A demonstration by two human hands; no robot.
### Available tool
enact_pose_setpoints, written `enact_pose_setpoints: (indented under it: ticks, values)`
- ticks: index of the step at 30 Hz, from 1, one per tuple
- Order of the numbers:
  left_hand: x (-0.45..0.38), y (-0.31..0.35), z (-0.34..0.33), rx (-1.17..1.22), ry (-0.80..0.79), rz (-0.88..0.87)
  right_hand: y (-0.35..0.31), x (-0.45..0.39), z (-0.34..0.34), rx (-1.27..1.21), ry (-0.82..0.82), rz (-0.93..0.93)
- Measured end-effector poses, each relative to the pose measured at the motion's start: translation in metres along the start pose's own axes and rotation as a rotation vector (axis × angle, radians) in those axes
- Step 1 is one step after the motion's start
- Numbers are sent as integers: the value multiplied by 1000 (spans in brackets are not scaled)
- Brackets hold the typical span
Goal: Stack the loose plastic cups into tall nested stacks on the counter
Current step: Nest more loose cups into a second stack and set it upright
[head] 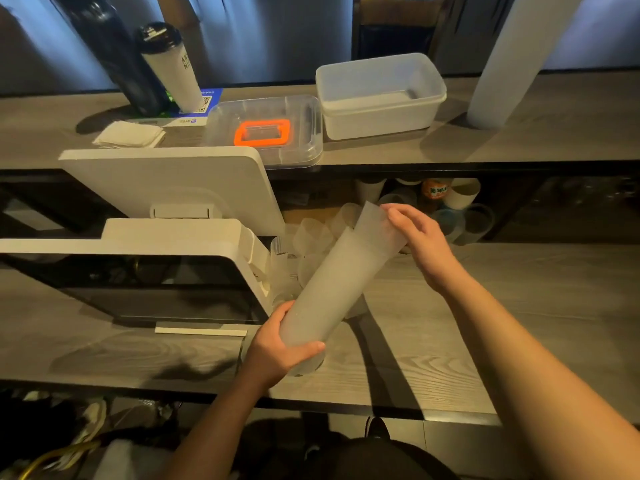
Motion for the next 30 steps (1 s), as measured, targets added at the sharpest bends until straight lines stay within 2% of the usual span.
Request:
enact_pose_setpoints:
  ticks: [5,18,20,23,25,27,30]
  values:
    - [2,4,4,-47,2,-3,0,2,-7,3,8,6]
    - [7,-5,6,-33,18,11,27,20,-48,-24,-176,-97]
    - [8,-9,5,-7,14,46,38,20,-48,-70,-151,-133]
    - [6,-11,3,71,22,82,66,25,-45,-171,-25,-254]
    - [5,-10,5,130,42,95,90,35,-45,-116,-12,-342]
    - [4,-9,7,157,56,111,121,48,-47,19,-106,-415]
    - [4,-7,10,165,56,122,161,65,-54,168,-330,-475]
Point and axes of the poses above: each hand's wrist, its own x-axis away from the middle knuckle, its own z-axis out of the back of the hand, y = z × x, the point moved 5 cm from there along -x, towards the middle knuckle, and after that the axes turned 3 degrees about z, right-handed, at the moved point
